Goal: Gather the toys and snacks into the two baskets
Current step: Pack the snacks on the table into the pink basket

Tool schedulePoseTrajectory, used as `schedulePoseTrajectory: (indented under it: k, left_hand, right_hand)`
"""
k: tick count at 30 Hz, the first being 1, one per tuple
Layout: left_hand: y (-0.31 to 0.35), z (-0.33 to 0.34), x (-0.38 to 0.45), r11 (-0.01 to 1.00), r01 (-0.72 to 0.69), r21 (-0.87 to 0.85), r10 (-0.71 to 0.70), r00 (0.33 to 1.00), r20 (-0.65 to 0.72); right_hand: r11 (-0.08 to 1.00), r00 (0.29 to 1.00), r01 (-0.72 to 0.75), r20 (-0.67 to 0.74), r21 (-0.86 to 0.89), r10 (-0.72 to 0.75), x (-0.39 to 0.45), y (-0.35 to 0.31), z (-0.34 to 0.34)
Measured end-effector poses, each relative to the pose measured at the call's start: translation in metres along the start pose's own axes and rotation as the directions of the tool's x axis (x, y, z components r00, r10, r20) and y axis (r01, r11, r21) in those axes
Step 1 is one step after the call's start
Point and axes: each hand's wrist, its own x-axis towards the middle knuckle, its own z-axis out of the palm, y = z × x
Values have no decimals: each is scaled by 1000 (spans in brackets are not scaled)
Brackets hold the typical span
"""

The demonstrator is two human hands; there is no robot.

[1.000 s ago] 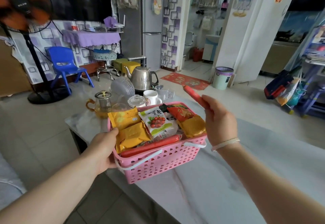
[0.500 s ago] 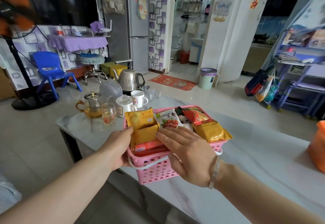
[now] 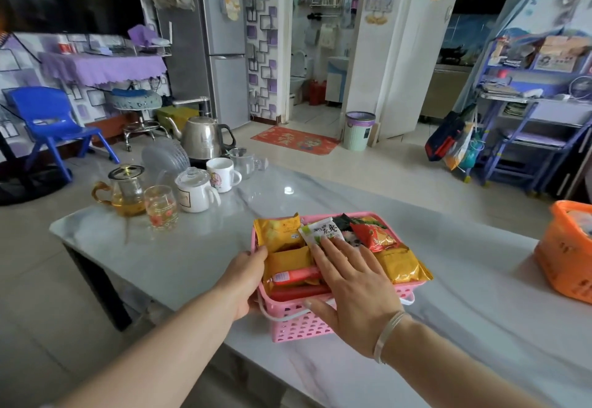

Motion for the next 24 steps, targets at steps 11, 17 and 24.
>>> schedulePoseTrajectory:
  k: [11,17,24]
  left_hand:
    - [-10,10,23,996,-15,85,15,1000,0]
    - [-16,16,1,975,-187,119,203,969,-143]
    - [-28,32,-7,960,-258,112,276,941,-196]
  right_hand:
    - [942,954,-248,-111,225,277,4,35,-4]
    - [667,749,-635,102,390,654,9,81,-3]
    - [513,672,-722,293,465,680,11,92,16]
